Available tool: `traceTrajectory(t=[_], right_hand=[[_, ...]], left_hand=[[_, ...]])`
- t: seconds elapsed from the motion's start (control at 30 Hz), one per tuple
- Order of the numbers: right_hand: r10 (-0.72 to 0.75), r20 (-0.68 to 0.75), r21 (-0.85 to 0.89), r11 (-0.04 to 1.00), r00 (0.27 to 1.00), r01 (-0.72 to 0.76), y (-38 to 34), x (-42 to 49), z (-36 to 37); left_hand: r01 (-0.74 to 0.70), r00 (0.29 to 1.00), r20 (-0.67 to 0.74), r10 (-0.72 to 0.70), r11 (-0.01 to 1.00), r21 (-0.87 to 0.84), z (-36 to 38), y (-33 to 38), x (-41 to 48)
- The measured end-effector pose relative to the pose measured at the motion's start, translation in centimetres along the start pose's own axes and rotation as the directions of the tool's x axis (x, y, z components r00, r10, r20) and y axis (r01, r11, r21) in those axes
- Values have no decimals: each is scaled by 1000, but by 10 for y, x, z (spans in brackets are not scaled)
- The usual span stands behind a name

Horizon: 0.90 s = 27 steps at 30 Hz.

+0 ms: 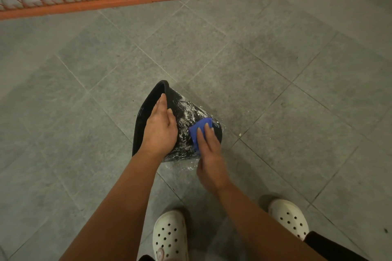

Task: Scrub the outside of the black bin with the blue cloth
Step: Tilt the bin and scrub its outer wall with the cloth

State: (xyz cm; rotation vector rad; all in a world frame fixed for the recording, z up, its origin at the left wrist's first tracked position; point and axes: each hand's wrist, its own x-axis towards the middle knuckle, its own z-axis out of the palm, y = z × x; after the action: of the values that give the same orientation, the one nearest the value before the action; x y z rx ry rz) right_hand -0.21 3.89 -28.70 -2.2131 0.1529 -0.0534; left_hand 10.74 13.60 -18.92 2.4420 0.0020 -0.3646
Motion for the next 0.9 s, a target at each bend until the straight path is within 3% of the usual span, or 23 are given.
traceTrajectory(t=[0.07,0.2,0.3,0.43,0.6,0.77,0.9], right_hand=[[8,-14,-39,999,1000,-9,5,12,-1],[180,0,-17,983,984,-180,12,5,-5],[105,-61,12,995,993,-104,4,-3,-6],[-47,-32,17,999,998,47,4,12,-8],[123,-16,-2,992,992,-123,8,4,-5],[7,-5,77,997,1000,-6,-14,-5,0],[2,18,-3,1000,1000,-2,-9,17,-3]], left_hand=[[-3,1000,-21,3,1000,14,2,1,-2],[-50,998,32,49,999,15,9,8,-6],[-49,999,-5,49,999,-3,10,9,-4],[-33,999,-34,33,999,-8,5,3,-4],[-54,999,-2,54,998,-34,2,2,-4],[-50,998,44,52,998,-43,0,4,-5],[5,1000,23,-3,996,-93,-1,6,-8]])
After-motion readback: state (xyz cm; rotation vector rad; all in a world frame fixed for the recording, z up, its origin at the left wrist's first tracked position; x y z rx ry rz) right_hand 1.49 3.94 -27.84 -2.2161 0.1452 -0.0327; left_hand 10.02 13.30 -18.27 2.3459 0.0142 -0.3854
